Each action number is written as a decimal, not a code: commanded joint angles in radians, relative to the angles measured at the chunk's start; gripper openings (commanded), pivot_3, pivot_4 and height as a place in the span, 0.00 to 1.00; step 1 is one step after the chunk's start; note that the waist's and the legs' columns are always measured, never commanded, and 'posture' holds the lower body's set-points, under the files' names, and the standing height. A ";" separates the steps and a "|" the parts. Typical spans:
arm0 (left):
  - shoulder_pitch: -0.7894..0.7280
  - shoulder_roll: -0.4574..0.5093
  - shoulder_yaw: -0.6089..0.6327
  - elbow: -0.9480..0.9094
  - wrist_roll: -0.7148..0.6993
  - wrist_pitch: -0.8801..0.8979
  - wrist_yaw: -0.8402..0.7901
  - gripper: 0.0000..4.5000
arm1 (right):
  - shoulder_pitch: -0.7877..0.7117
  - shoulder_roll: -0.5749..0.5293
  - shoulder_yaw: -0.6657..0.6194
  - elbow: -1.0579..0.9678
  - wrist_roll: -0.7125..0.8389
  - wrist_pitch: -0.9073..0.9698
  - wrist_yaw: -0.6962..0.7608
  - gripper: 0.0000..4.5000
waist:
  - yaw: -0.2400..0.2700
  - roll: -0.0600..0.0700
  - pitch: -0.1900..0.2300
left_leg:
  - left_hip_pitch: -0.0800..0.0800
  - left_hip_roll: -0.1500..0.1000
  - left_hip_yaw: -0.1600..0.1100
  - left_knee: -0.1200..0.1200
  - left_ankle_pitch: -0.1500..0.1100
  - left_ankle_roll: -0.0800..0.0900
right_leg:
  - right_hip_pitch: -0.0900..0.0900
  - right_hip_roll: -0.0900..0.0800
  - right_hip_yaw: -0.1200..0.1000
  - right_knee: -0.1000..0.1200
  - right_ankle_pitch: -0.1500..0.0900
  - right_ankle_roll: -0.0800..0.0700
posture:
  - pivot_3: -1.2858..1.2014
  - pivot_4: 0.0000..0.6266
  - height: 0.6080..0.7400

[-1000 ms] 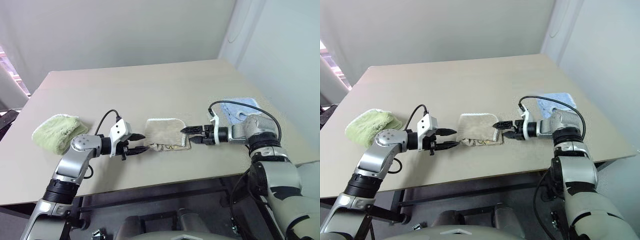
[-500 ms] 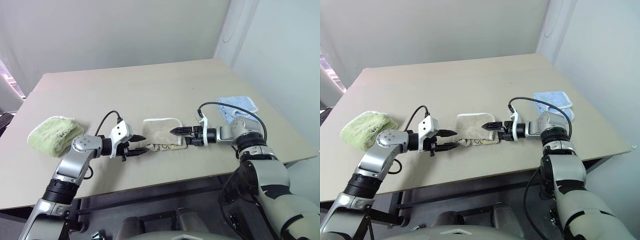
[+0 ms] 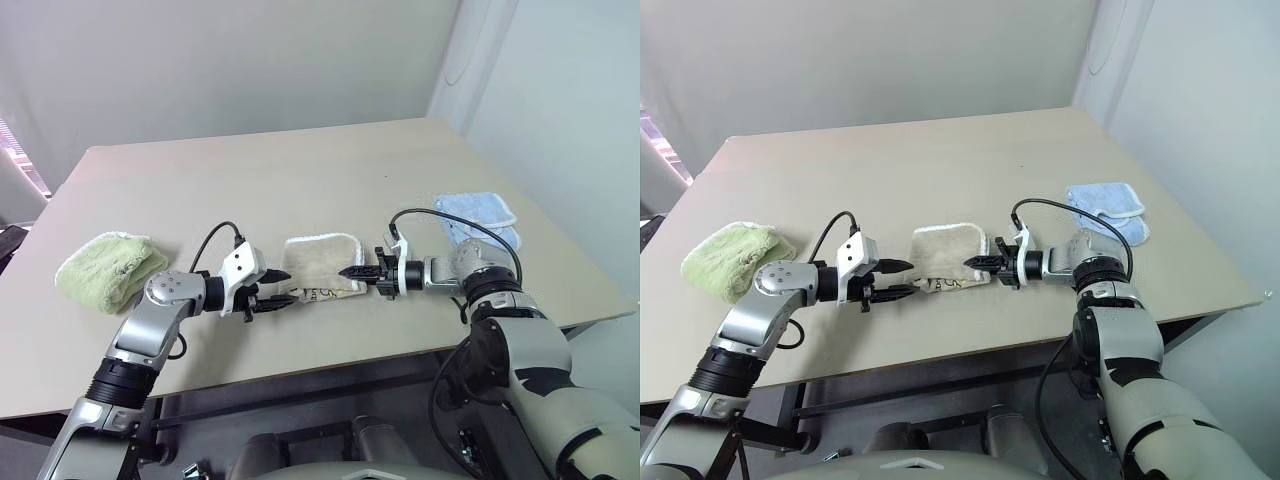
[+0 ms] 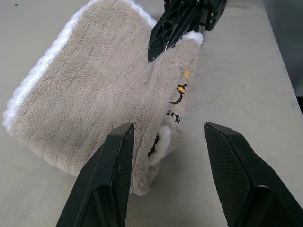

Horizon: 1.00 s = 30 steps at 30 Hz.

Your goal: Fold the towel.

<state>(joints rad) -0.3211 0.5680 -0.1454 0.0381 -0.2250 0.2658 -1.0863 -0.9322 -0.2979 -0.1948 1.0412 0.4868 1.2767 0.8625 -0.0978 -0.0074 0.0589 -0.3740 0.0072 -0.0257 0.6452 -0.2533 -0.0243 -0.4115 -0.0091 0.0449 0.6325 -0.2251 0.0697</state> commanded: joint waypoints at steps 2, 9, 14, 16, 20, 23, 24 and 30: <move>-0.015 0.018 0.013 -0.011 -0.004 -0.011 -0.002 0.55 | -0.016 -0.001 -0.047 -0.084 0.054 0.037 0.019 0.00 | 0.000 0.000 0.000 | 0.000 0.000 0.000 0.000 0.000 0.000 | 0.000 0.000 0.000 0.000 0.000 0.000 | 0.52 0.00 0.92; -0.033 0.027 0.060 0.012 -0.042 0.024 0.006 0.55 | -0.012 -0.018 -0.312 -0.295 0.222 0.088 -0.105 0.00 | 0.003 0.000 0.000 | -0.001 0.000 0.000 0.000 0.000 0.000 | -0.001 0.000 0.000 0.000 0.000 0.000 | 0.52 0.00 0.92; -0.015 0.024 0.039 0.008 -0.031 0.013 0.004 0.55 | 0.003 -0.013 -0.509 -0.417 0.302 0.014 -0.295 0.00 | 0.003 0.000 0.000 | -0.001 0.000 0.000 -0.001 0.000 0.000 | -0.001 -0.001 0.000 -0.001 0.000 0.000 | 0.52 0.00 0.92; -0.018 0.013 0.025 0.017 -0.022 0.005 0.008 0.55 | 0.027 -0.019 -0.538 -0.492 0.279 -0.149 -0.339 0.00 | 0.004 0.000 0.000 | -0.001 0.000 0.000 -0.002 0.000 0.000 | -0.001 -0.001 0.000 -0.002 0.000 0.000 | 0.52 0.00 0.92; -0.022 -0.001 0.001 0.022 -0.015 0.002 0.005 0.55 | 0.016 -0.048 -0.626 -0.473 0.311 -0.290 -0.457 0.00 | 0.003 0.002 0.002 | -0.002 0.000 0.000 -0.002 0.000 0.000 | -0.001 -0.001 0.000 -0.003 0.000 0.000 | 0.52 0.00 0.92; -0.024 -0.009 -0.012 0.032 -0.008 -0.005 0.005 0.55 | 0.020 -0.074 -0.662 -0.449 0.318 -0.403 -0.495 0.00 | 0.002 0.003 0.002 | -0.001 0.000 0.001 -0.003 0.000 0.000 | -0.001 -0.001 0.001 -0.003 0.000 0.000 | 0.52 0.00 0.92; -0.026 -0.012 -0.014 0.037 -0.006 -0.007 0.005 0.55 | 0.024 -0.081 -0.668 -0.442 0.322 -0.425 -0.502 0.00 | 0.002 0.003 0.002 | -0.001 0.000 0.001 -0.004 0.000 0.000 | -0.001 -0.001 0.001 -0.003 0.000 0.000 | 0.52 0.00 0.92; -0.032 -0.024 -0.021 0.051 0.000 -0.013 0.010 0.55 | 0.051 -0.109 -0.678 -0.340 0.301 -0.566 -0.556 0.00 | 0.000 0.004 0.002 | 0.001 0.000 0.002 -0.005 0.000 0.000 | -0.001 0.000 0.002 -0.003 0.000 0.000 | 0.52 0.00 0.92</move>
<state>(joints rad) -0.3288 0.5433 -0.1764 0.0987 -0.2268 0.2707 -1.0797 -0.8736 -0.3898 -0.8662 0.6810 0.7797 0.7584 0.3250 -0.0981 -0.0039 0.0613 -0.3734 0.0072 -0.0237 0.6397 -0.2533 -0.0241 -0.4126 -0.0089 0.0472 0.6298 -0.2255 0.0695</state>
